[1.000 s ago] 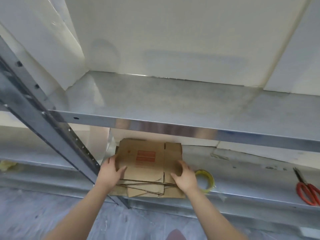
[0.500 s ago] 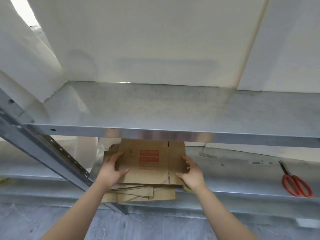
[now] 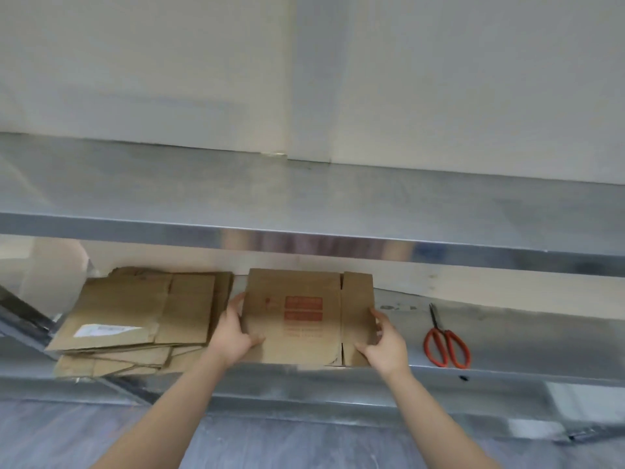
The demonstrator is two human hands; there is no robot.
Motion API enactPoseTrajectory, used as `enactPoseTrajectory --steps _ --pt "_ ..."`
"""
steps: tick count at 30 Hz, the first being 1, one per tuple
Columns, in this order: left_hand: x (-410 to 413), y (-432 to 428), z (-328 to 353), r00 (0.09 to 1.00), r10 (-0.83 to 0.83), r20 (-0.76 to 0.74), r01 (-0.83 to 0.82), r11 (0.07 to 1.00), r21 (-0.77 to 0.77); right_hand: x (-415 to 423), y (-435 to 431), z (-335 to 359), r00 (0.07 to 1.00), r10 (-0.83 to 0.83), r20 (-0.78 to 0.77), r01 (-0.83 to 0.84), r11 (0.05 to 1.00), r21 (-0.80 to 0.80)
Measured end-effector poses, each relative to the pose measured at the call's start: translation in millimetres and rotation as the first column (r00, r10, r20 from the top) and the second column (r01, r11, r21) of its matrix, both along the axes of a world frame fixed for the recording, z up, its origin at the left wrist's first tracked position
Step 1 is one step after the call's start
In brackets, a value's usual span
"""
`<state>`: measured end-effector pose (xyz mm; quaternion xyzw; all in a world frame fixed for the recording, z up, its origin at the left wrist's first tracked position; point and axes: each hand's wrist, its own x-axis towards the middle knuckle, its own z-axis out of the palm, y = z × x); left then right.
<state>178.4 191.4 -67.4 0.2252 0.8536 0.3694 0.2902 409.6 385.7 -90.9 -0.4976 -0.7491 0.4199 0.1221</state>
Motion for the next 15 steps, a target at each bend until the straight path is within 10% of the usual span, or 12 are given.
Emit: enactPoseTrajectory --steps 6,15 --pt "70 60 -1 0.995 0.063 0.082 -0.062 0.998 -0.007 62 50 8 1.000 -0.031 0.004 0.031 0.999 -0.010" --pt "102 94 -3 0.989 0.019 0.144 -0.042 0.987 0.157 85 81 8 0.943 -0.067 -0.327 -0.093 0.887 -0.452"
